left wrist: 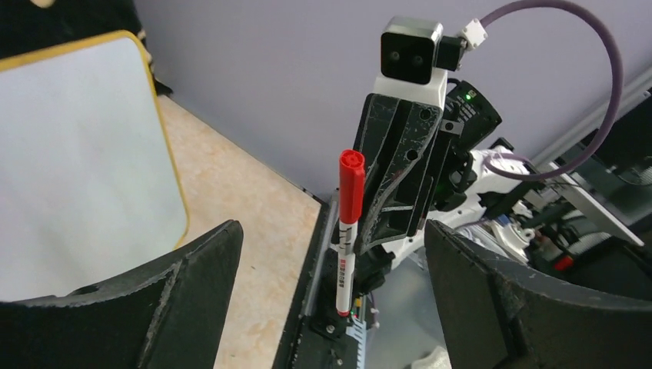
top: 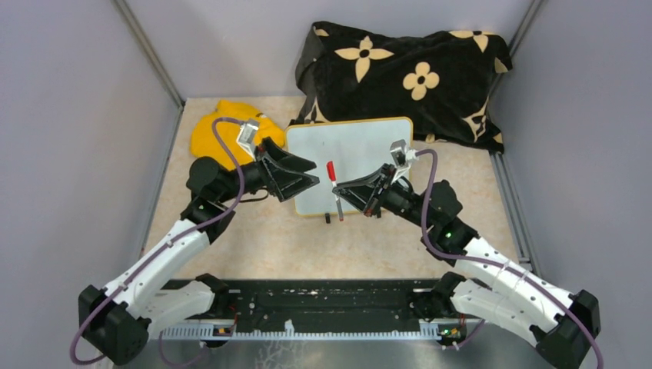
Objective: Write a sentence on the whiteboard
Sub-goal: Open the pen cap.
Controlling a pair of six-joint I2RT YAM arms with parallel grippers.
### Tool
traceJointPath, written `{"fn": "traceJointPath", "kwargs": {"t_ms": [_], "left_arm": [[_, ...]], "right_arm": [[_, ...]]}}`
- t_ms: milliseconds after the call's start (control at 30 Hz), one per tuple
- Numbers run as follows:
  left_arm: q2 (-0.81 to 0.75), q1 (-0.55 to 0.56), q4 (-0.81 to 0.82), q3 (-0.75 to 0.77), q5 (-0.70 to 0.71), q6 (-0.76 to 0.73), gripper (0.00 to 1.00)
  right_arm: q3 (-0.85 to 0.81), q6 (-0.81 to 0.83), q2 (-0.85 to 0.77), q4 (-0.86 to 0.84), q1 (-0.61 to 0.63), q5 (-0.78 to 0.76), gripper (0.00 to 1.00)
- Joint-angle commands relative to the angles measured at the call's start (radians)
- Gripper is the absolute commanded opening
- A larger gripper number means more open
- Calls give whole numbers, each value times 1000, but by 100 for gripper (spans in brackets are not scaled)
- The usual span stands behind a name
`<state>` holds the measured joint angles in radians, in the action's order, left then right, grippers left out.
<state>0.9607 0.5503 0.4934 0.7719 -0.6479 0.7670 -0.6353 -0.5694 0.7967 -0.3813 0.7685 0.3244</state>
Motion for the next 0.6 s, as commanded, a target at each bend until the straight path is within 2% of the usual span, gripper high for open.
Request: {"fn": "traceJointPath", "kwargs": {"t_ms": [0, 300, 433, 567], "left_arm": [[70, 5, 132, 41, -204, 68, 92], [110, 9, 215, 32, -248, 109, 81], [119, 13, 245, 33, -271, 108, 66], [132, 20, 254, 31, -282, 112, 60]], "right_arm": [[-32, -11, 14, -97, 29, 19, 0], [-53, 1, 46, -101, 51, 37, 0], [-51, 3, 59, -103, 58, 37, 0], [-49, 4, 67, -106, 64, 31, 0]]}}
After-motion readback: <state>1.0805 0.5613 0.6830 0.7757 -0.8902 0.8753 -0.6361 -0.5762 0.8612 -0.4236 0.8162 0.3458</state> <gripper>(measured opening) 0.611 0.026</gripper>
